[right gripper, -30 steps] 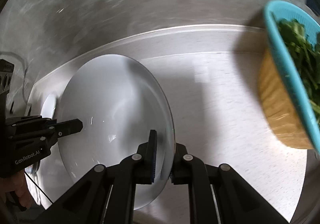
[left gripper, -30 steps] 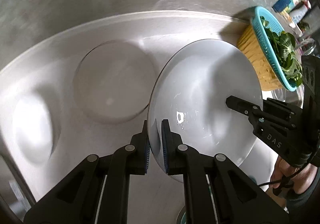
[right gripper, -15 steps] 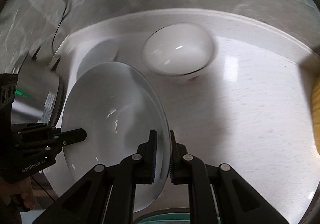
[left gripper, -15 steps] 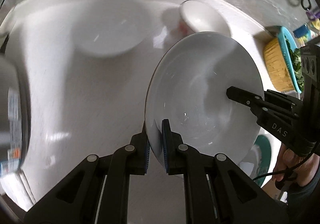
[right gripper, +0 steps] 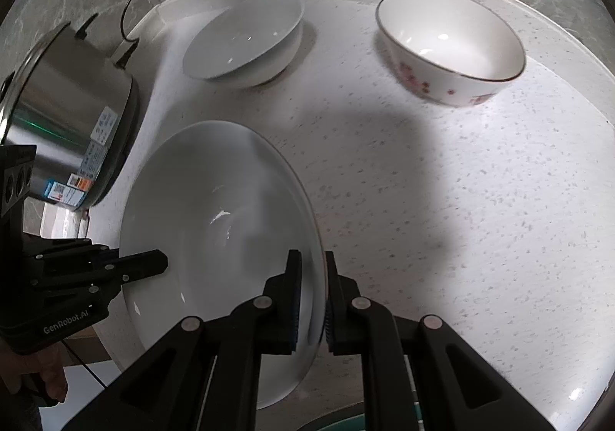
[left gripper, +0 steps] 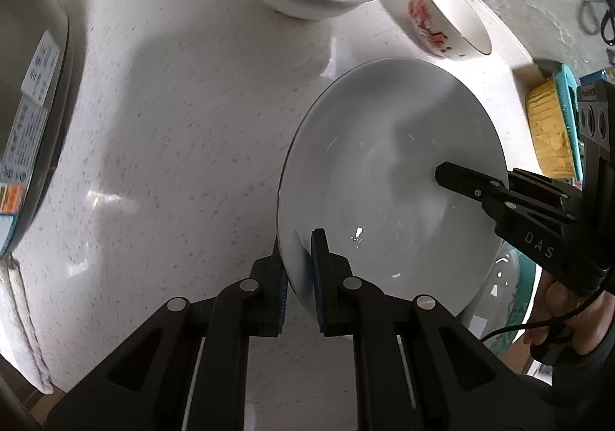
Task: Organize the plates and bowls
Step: 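Carry the large white bowl toward the rice cooker and set it down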
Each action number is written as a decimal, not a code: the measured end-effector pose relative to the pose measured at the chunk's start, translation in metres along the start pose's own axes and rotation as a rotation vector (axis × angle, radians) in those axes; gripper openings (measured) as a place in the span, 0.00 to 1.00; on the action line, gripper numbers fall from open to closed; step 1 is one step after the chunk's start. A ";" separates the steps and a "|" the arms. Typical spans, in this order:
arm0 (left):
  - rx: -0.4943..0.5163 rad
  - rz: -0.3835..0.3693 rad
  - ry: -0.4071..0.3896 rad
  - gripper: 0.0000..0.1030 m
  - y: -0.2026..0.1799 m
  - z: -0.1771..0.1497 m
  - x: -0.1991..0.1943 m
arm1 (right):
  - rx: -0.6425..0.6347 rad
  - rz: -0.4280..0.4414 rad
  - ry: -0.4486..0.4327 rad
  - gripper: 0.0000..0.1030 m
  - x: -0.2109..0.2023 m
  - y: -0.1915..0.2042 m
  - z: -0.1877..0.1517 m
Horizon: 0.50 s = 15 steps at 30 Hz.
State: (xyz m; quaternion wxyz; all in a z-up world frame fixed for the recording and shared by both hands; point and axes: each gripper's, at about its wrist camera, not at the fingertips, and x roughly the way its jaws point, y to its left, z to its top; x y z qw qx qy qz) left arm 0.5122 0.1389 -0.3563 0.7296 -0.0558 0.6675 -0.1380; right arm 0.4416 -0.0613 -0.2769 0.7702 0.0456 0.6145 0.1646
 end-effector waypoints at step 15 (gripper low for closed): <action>-0.051 -0.009 -0.053 0.09 0.005 -0.003 0.003 | 0.007 0.015 0.001 0.12 0.006 -0.002 -0.007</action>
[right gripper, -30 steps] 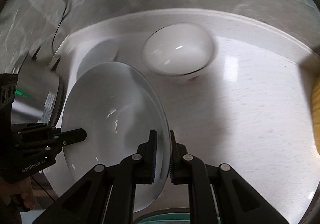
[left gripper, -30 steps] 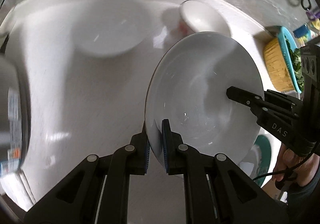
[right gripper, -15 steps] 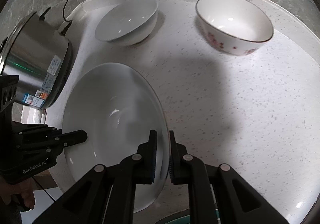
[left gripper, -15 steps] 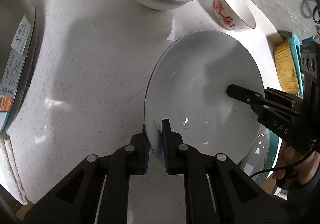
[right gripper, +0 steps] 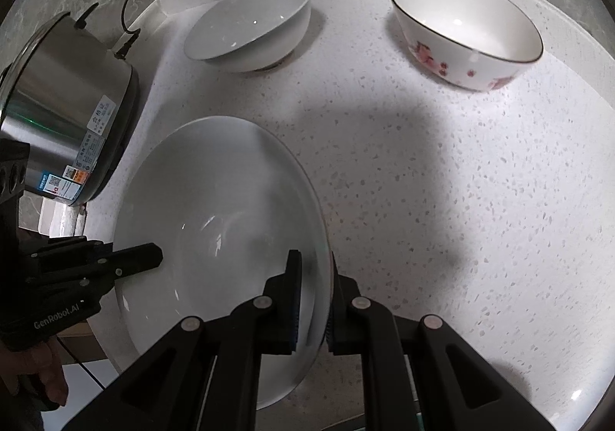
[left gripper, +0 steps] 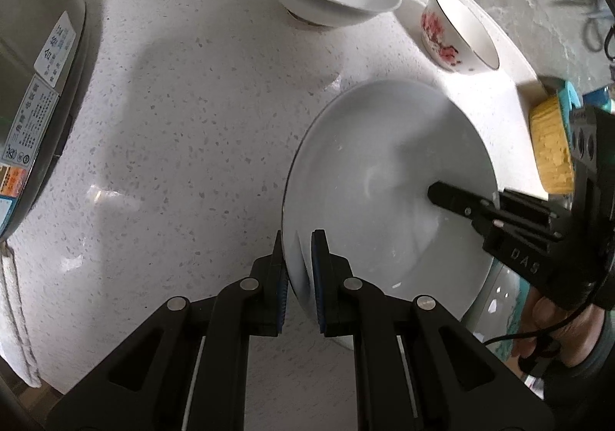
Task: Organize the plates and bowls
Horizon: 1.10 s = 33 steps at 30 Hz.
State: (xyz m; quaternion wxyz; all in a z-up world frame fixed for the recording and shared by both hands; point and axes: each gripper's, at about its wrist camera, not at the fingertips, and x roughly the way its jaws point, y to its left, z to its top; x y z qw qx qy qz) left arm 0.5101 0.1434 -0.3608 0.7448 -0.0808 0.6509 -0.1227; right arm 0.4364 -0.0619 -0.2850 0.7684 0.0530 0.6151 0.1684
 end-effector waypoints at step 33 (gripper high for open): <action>-0.015 0.032 -0.271 1.00 0.004 0.129 -0.065 | -0.051 0.084 -0.236 0.71 -0.087 -0.007 0.121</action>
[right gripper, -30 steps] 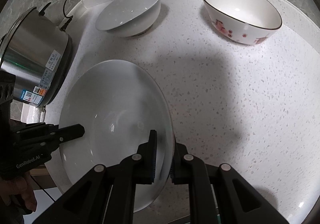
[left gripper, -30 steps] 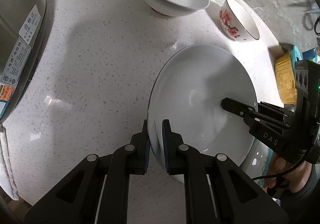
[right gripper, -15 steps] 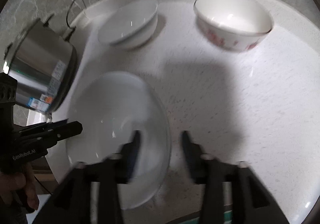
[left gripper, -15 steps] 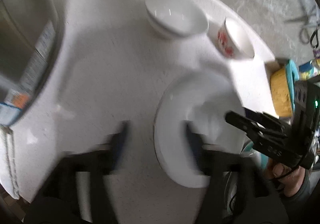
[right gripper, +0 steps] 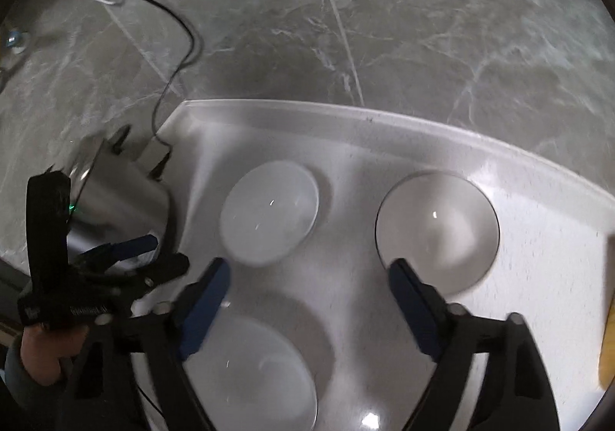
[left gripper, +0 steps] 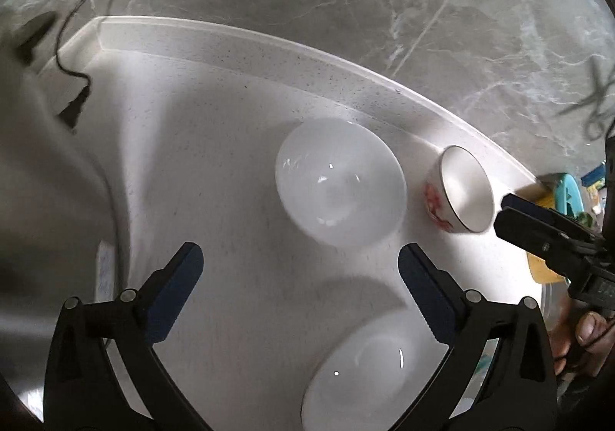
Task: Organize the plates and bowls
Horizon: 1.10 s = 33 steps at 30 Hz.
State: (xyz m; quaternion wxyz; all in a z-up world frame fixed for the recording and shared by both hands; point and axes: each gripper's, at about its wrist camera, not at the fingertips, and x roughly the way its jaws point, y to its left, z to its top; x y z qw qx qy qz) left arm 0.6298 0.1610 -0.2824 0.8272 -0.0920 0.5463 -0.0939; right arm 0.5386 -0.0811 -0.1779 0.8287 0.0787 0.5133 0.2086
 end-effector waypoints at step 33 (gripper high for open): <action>0.063 0.036 0.203 0.23 0.011 0.043 0.110 | -0.047 -0.147 0.275 0.42 0.130 0.005 0.044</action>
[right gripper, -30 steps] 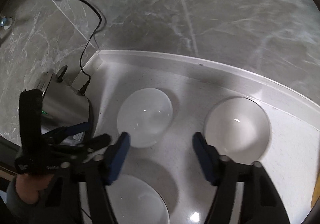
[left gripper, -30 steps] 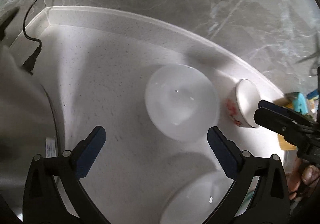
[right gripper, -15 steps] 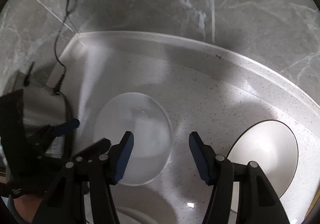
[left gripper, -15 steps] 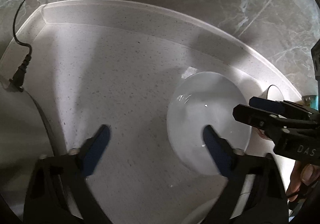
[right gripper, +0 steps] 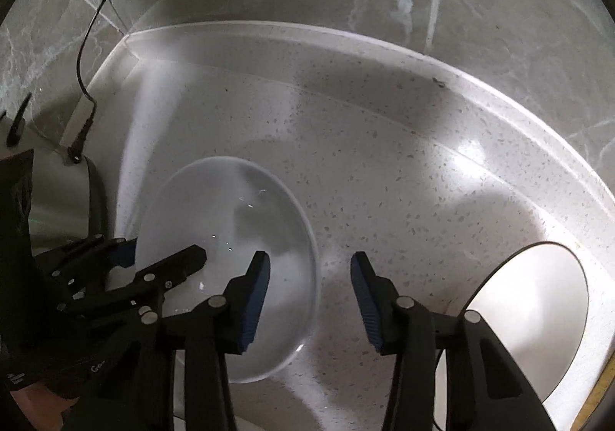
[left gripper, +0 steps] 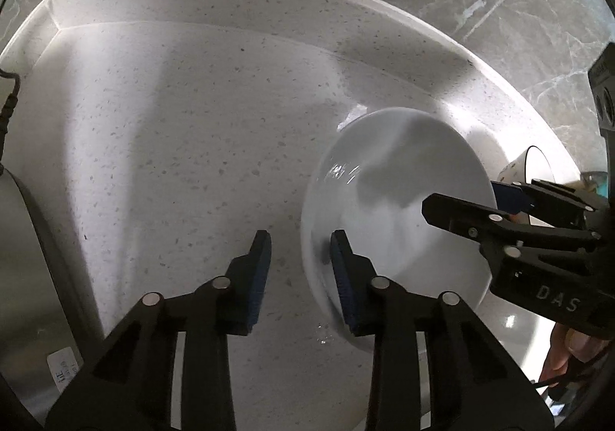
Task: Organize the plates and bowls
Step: 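Close both grippers on the rim of the smaller white bowl, then lift the smaller white bowl and lower it into the large white bowl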
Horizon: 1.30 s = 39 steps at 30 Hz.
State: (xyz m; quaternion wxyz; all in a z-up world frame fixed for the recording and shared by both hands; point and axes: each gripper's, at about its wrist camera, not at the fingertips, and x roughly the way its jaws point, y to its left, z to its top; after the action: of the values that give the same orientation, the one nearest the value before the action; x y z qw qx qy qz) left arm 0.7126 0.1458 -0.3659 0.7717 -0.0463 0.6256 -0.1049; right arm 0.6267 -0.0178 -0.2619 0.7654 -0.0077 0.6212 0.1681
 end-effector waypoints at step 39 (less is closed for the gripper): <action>0.075 -0.087 -0.034 0.10 -0.052 -0.135 -0.112 | -0.072 0.094 -0.068 0.09 -0.109 0.041 -0.130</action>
State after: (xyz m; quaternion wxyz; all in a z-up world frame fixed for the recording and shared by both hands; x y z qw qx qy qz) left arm 0.5537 0.1276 -0.2769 0.7782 -0.0461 0.6054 -0.1609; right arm 0.4739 -0.0348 -0.1793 0.7764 -0.0003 0.5883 0.2262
